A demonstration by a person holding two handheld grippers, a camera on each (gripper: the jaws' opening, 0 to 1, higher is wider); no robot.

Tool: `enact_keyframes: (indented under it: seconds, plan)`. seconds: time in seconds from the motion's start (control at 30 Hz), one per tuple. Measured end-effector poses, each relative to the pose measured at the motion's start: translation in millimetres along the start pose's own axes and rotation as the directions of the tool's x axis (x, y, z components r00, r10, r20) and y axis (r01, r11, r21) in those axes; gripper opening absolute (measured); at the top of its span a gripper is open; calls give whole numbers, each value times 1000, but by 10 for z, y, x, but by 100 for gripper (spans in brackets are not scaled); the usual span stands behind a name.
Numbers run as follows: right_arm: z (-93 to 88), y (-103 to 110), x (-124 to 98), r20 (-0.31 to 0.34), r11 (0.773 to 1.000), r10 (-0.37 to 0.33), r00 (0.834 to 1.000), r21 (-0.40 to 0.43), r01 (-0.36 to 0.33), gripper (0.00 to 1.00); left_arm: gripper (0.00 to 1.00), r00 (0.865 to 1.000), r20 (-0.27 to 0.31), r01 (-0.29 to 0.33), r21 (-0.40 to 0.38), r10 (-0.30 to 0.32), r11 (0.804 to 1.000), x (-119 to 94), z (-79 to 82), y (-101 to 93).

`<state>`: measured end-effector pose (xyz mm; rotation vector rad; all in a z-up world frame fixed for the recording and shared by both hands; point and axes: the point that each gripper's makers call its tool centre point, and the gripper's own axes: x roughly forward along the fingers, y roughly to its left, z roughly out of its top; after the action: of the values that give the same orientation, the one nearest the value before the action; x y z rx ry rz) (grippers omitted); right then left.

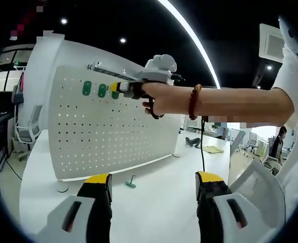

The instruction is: Insert the hook assembly into the mounting plate slot until the hook locks in place.

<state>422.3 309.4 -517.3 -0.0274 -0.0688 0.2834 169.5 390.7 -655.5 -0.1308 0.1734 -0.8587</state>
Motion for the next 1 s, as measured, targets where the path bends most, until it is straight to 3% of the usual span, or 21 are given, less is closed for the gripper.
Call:
enact_keyframes:
  seconds: [0.07, 0.17, 0.27, 0.33, 0.73, 1.0]
  plan:
    - [-4, 23, -1, 7, 999, 23, 1000, 23, -23, 15, 69, 1000, 4, -3, -1, 3, 1000, -5, 10, 3]
    - [23, 75, -36, -1, 999, 52, 999, -5, -52, 19, 69, 1000, 3, -3, 2, 3, 1000, -2, 15, -5]
    - [129, 45, -54, 40, 999, 35, 999, -23, -34, 27, 69, 1000, 4, -1, 2, 1, 1000, 2, 22, -18]
    - [192, 1, -51, 64, 999, 31, 997, 11, -32, 25, 69, 1000, 4, 2, 3, -2, 1000, 5, 27, -30]
    - [93, 25, -130, 19, 998, 58, 998, 9, -58, 27, 69, 1000, 5, 11, 11, -11, 1000, 39, 68, -66]
    - [137, -80, -337, 27, 999, 51, 998, 13, -51, 27, 69, 1000, -7, 26, 25, -26, 999, 56, 90, -171]
